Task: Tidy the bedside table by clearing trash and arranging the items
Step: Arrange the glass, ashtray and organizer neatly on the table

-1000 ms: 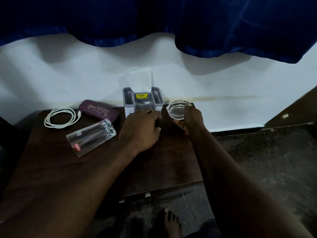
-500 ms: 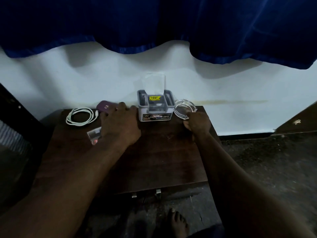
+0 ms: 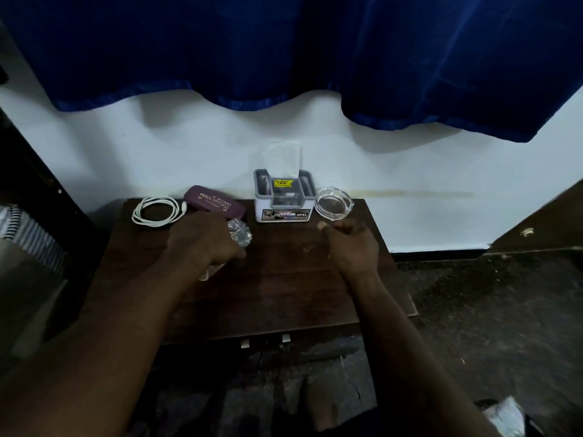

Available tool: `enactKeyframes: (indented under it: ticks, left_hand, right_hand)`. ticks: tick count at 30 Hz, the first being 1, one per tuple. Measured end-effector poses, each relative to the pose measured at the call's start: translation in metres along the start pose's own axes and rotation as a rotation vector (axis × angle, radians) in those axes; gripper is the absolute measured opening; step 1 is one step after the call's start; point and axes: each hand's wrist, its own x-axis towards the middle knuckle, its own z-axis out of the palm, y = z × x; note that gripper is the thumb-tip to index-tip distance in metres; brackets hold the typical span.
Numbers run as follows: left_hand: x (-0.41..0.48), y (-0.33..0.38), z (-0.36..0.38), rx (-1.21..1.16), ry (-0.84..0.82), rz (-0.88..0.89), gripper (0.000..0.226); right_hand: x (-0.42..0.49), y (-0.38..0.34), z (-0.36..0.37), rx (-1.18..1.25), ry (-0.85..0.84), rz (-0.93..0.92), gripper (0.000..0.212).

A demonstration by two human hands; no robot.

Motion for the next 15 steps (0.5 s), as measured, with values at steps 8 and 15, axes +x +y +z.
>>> enactKeyframes:
  ticks: [8,15]
  left_hand:
    - [-0.025,0.082,0.003,-0.542,0.039,0.286,0.075]
    - [-0.009,0.142,0.025,-0.691,0.141,0.365,0.064]
  right_hand:
    - [-0.011,-0.010,-0.022,0.392,-0.592,0.183,0.030]
    - [0.019,0.005,-0.037,0.160,-0.127,-0.146,0.038]
